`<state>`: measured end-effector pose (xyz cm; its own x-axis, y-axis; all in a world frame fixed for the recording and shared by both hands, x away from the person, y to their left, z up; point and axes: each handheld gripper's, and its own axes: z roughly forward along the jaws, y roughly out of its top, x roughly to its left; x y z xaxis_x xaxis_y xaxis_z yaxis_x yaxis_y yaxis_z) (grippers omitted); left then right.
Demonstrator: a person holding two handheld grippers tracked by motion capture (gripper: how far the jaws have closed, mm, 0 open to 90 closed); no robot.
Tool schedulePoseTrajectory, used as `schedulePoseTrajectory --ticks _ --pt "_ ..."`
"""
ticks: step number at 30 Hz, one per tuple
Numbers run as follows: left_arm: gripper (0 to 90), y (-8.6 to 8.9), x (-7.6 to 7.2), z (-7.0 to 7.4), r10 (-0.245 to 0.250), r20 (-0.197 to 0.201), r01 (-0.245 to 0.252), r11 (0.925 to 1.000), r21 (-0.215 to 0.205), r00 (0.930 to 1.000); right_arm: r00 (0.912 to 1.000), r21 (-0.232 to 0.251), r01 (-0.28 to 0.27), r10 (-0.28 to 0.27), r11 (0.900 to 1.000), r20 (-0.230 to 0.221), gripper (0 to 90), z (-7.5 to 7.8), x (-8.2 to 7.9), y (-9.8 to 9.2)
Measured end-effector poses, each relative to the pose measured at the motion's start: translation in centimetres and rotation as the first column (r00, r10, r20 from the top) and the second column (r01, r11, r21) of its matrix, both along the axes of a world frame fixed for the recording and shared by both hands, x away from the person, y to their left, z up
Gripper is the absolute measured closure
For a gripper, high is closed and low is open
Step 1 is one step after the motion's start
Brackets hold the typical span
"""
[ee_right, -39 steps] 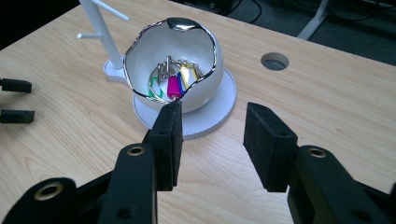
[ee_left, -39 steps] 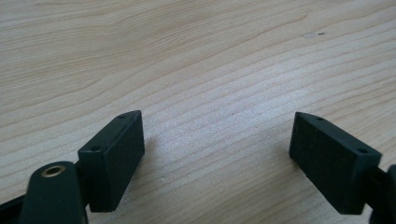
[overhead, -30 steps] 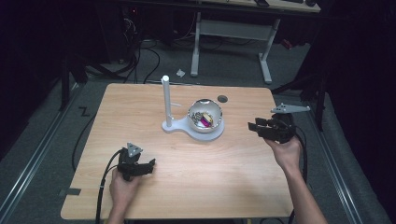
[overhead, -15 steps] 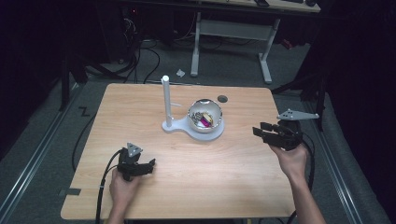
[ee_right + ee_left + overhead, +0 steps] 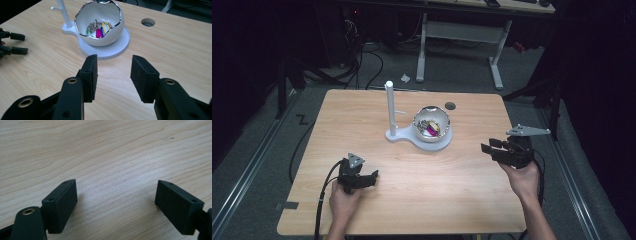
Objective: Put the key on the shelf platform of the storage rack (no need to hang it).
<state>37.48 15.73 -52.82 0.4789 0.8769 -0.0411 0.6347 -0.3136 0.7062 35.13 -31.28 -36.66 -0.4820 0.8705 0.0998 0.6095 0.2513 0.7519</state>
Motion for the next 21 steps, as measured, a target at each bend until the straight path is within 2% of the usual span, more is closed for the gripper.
schedulePoseTrajectory --ticks 11,21 --pt "18.5 0.0 0.0 0.0 0.0 0.0 0.0 1.0 0.0 1.0 1.0 0.001 0.009 -0.009 1.0 -0.003 56.4 -1.4 -1.2 -0.2" --pt "18.5 0.0 0.0 0.0 0.001 0.001 -0.001 1.0 0.001 1.0 0.9996 0.014 0.022 -0.021 1.0 -0.02 55.4 -3.1 -1.4 -0.1"
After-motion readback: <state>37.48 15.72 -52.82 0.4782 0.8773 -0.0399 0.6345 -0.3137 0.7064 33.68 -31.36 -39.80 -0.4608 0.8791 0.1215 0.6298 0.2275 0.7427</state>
